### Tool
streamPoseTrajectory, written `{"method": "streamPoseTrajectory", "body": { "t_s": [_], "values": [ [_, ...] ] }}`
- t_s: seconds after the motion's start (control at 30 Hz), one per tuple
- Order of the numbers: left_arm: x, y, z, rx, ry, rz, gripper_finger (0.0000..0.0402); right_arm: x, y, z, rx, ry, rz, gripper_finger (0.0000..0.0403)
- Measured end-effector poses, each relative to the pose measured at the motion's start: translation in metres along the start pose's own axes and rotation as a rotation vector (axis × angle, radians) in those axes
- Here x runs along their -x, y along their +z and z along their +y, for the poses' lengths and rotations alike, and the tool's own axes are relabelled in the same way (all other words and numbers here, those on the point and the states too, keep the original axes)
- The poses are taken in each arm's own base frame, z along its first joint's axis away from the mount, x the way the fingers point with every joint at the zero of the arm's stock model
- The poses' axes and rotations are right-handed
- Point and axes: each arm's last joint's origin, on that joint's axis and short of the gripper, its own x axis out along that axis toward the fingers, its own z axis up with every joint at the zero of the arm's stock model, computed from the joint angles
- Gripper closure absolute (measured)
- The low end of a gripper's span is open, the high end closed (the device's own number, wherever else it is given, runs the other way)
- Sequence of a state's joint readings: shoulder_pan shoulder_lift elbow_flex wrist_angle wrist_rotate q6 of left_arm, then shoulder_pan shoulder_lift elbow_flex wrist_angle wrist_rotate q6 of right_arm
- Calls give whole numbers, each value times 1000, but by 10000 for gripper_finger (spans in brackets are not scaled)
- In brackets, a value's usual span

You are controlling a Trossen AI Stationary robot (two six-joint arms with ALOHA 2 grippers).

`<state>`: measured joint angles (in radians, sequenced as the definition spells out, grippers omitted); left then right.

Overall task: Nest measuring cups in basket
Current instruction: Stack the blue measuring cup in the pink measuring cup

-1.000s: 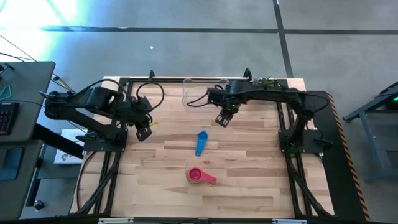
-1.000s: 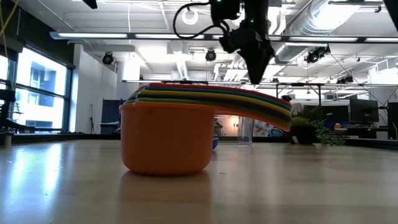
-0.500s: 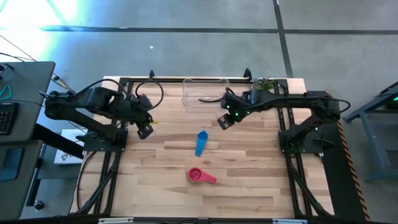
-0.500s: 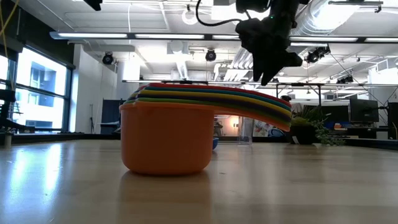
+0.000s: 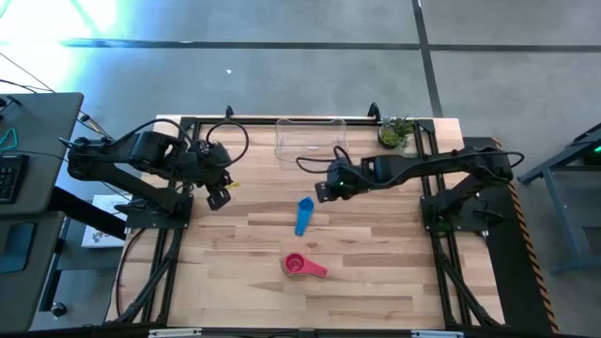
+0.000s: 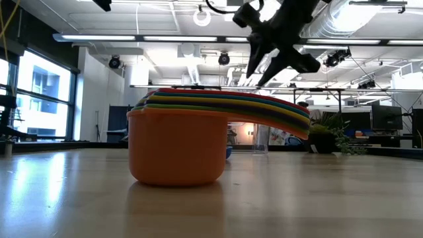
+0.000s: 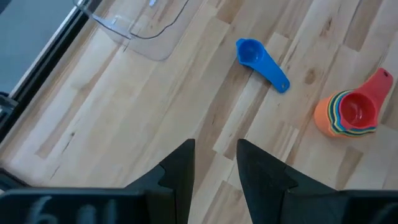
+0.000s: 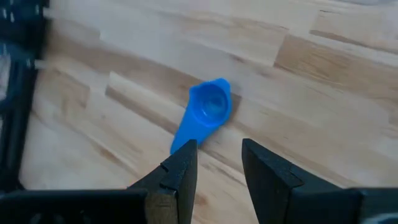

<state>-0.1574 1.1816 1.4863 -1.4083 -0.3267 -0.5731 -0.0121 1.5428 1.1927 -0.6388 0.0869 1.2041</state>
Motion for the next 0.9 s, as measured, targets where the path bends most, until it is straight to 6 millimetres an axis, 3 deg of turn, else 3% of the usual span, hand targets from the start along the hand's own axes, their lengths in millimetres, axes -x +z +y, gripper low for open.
{"method": "streamPoseTrajectory", "body": {
  "t_s": [0.37,0.9],
  "values": [
    [0,1,-1,-46,-4,-8,291,-54,-20,12,-101,-10,11,284],
    [0,2,-1,-54,-12,-18,291,-103,-25,2,-127,-102,17,284]
  ]
}}
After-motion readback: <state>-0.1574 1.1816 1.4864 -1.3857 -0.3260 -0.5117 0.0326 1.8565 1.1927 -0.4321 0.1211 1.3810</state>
